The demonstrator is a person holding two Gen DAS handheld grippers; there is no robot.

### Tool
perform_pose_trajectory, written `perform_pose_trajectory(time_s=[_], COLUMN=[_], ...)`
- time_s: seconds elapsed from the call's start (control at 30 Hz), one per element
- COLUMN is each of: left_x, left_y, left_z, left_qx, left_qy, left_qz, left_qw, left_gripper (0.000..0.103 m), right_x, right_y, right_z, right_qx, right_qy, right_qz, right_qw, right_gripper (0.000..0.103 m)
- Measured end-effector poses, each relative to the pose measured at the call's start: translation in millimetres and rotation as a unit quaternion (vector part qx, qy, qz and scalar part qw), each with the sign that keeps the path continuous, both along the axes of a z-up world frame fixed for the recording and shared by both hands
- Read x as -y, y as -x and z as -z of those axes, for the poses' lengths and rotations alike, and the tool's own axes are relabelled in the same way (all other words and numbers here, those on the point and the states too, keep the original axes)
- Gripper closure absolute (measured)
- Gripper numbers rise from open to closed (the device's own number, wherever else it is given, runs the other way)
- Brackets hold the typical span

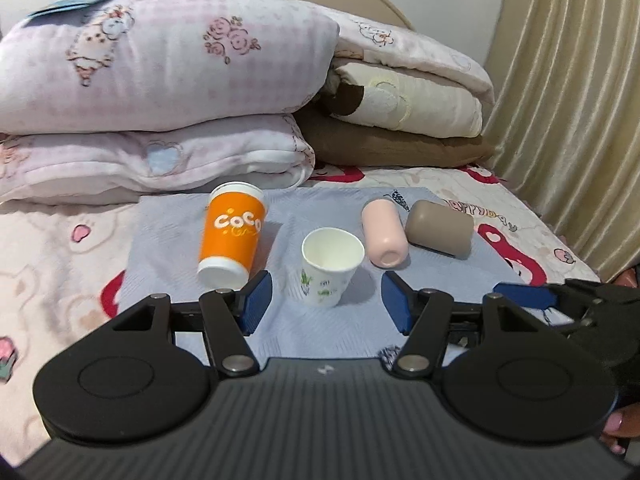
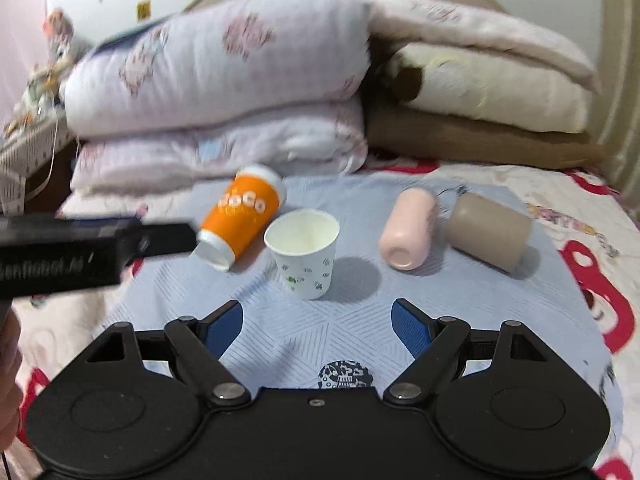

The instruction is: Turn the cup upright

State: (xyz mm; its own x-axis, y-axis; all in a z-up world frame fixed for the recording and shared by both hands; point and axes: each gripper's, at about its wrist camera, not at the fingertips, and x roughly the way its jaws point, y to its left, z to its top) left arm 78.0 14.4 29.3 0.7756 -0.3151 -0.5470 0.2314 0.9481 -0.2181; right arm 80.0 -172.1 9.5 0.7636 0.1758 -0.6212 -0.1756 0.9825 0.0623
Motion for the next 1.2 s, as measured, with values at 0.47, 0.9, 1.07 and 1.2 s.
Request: perform_pose_trajectory(time_s=[0.47,0.9,1.07,1.2], left_x=[0,-7,-4,-3], left_y=[70,63,65,64], left_z=[2,24,25,24], left_qx=[0.015,0.0,0.011,0.015], left_qy=[-0.014,-0.032,-0.052,-0.055], left_qz=[-0.04,-0.063,-0.066,-0.061], left_qw=[0.999,0.9975,0.9964,0.9965], left_gripper=[0.043,0.038,0.028,0.017], right_x=[11,1,2,3], right_y=[85,95,91,89], right_z=[-11,-4,-1,2], right_qx=[0.071,0.101,0.092,0.085], right_qy=[0.03,0.057,0.068,0.078], right_qz=[0.094,0.122,0.145,0.169], right_qw=[0.993,0.986,0.983,0.979], right_gripper=[0.018,0.015,0.006,0.003])
